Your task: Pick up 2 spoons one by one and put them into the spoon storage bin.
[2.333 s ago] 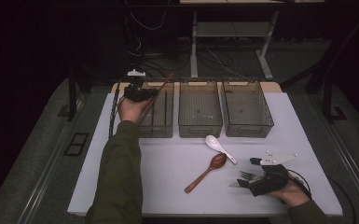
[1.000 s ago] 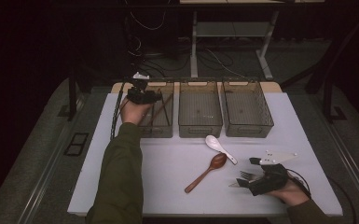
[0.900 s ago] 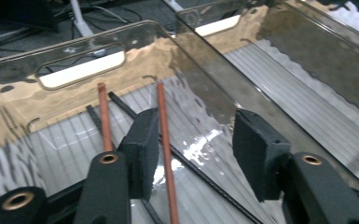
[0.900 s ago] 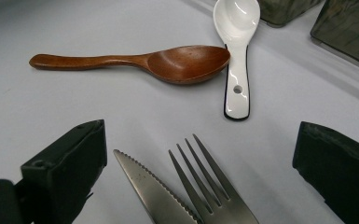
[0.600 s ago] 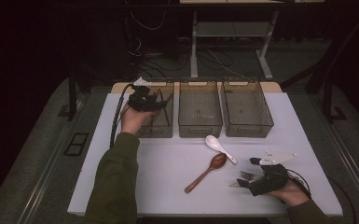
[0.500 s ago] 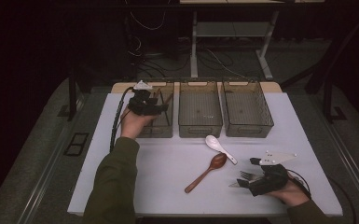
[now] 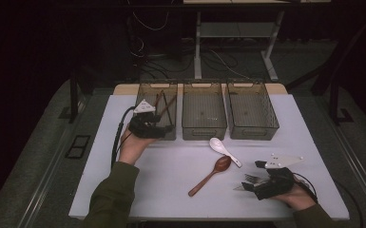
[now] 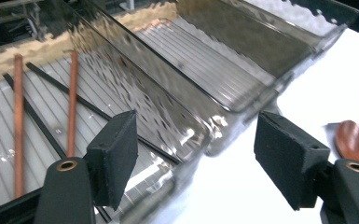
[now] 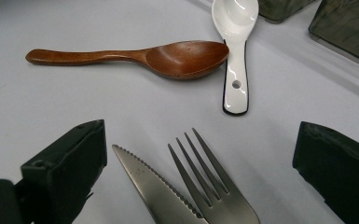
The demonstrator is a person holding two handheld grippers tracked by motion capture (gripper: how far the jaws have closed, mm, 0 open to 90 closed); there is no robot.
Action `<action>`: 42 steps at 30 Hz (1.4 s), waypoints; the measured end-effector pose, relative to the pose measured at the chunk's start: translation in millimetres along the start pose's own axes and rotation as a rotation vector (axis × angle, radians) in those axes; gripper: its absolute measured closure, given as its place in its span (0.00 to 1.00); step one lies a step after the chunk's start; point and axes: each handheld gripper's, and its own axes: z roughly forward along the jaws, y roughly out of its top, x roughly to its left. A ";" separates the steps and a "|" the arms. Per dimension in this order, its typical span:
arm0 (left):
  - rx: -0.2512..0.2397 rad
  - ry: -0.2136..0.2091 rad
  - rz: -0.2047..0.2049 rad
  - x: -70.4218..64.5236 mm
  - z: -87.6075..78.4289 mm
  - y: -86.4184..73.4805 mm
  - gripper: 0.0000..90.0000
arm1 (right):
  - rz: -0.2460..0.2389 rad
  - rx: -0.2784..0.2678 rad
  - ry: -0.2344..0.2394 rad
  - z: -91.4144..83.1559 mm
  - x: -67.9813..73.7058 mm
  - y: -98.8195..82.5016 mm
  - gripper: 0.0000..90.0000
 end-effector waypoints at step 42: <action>0.051 -0.113 0.056 -67.5 -36.6 -103.4 0.00 | 0.012 0.008 0.042 1.4 3.1 26.3 0.47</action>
